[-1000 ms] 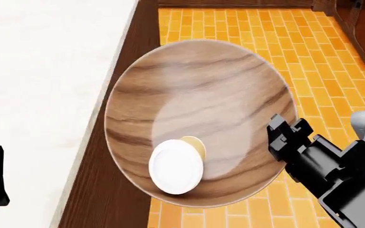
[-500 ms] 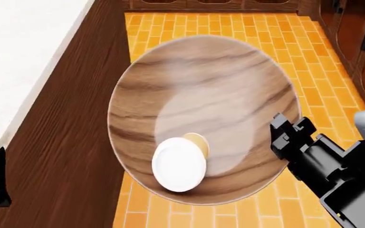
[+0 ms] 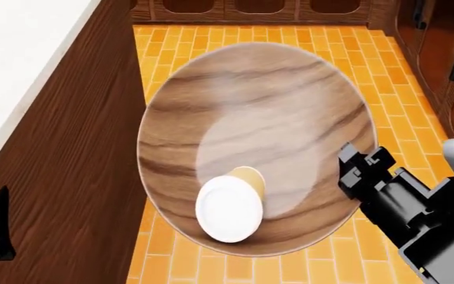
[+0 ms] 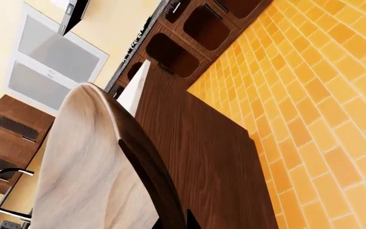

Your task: Place the cup inside the bowl on the dining table and move the bowl to any counter.

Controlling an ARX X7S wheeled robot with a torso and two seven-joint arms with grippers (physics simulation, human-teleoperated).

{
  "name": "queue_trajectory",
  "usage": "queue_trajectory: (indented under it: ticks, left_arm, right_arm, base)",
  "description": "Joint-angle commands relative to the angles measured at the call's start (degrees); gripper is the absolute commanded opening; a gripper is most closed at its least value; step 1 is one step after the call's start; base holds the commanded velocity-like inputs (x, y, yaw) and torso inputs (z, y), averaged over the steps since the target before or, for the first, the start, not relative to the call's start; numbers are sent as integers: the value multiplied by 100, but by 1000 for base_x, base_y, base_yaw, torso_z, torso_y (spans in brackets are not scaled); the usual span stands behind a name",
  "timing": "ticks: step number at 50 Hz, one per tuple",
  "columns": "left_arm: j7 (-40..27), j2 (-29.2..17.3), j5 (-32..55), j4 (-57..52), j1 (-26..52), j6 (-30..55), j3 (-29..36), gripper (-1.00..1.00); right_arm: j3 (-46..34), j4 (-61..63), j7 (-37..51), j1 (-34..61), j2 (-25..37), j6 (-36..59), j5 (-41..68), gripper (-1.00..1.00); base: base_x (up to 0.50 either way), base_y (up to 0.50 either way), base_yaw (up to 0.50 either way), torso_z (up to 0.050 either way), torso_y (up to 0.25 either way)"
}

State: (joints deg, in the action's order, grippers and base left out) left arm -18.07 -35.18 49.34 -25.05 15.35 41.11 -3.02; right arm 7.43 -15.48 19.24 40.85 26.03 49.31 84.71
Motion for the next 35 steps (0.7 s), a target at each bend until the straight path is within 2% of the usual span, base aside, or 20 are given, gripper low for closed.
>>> queue_trajectory:
  ticks: [1,21,35]
  left_arm:
    - [2,0,1,10,4,-15,11,100]
    - [-1,6,-33,32,8,-38,73,100]
    - [0,14,-42,46,13,-59,101,100]
  right_arm:
    - [48,74,-73,31,15,-51,125,-100]
    - [80,105,-60,-32,41,-65,200,-100]
    - [50,53,-64,-17,21,-73,217,-100]
  base:
    - [500,0,0,0,10]
    - [500,-4,0,0,1]
    - [500,-90,0,0,1]
